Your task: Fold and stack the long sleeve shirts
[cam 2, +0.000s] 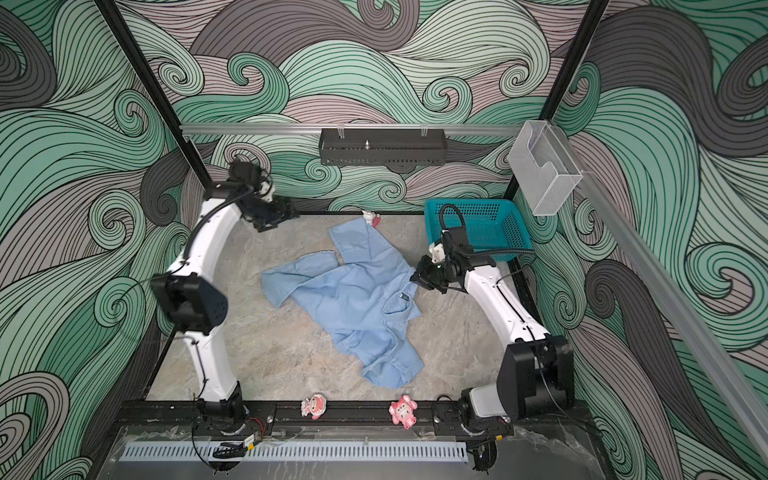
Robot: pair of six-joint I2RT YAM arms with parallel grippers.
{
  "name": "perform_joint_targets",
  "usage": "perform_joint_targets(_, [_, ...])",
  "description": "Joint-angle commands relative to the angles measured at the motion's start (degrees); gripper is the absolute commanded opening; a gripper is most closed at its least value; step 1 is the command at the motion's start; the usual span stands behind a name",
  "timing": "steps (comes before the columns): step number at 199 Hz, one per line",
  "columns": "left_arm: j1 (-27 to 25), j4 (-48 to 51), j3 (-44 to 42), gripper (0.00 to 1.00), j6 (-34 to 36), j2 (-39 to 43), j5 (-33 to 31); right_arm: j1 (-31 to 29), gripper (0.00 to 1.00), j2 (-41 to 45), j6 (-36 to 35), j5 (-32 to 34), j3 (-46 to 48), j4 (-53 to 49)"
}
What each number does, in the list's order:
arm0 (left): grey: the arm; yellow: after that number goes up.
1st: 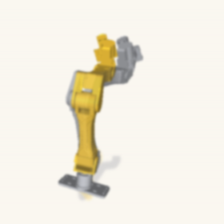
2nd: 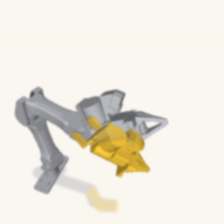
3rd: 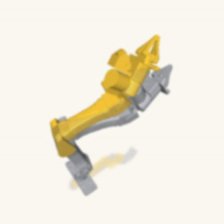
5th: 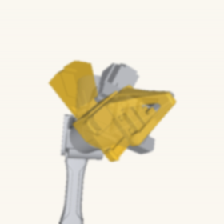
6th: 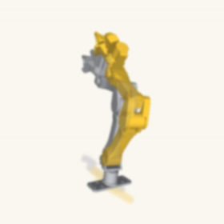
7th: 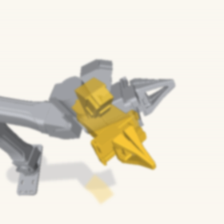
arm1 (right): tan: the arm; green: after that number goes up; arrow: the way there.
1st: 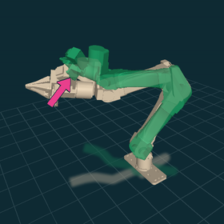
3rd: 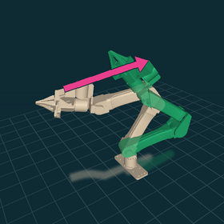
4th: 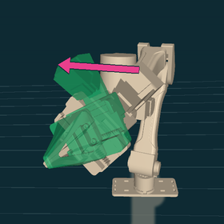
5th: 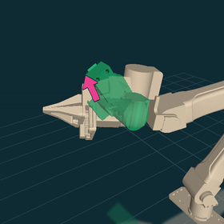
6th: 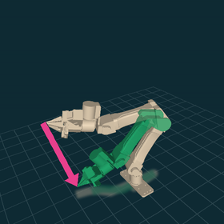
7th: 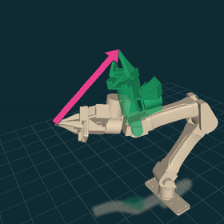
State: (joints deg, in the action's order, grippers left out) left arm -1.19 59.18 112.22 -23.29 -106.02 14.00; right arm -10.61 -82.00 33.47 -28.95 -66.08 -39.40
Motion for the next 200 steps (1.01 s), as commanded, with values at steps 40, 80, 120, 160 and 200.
perform_joint_targets(40, [7.5,-28.8,-55.5,0.85,-17.9,31.0,1.3,0.3,0.0,-2.3,-0.8,-1.0,-0.4,2.2])
perform_joint_targets(80, [7.4,-39.2,-69.1,0.86,-27.2,32.8,2.7,0.3,0.0,-2.0,-0.7,-1.8,0.0,2.4])
perform_joint_targets(120, [7.4,-47.8,-76.0,0.84,-35.0,30.6,0.9,0.2,0.0,-2.1,-0.7,-2.2,0.4,2.6])
perform_joint_targets(160, [7.3,-59.1,-79.9,0.76,-39.9,27.2,1.6,0.3,0.0,-2.4,-0.8,-2.2,0.4,2.5])
perform_joint_targets(200, [7.3,-68.7,-81.3,0.47,-42.5,21.9,3.0,0.3,0.0,-2.9,-0.9,-2.3,0.4,2.6])
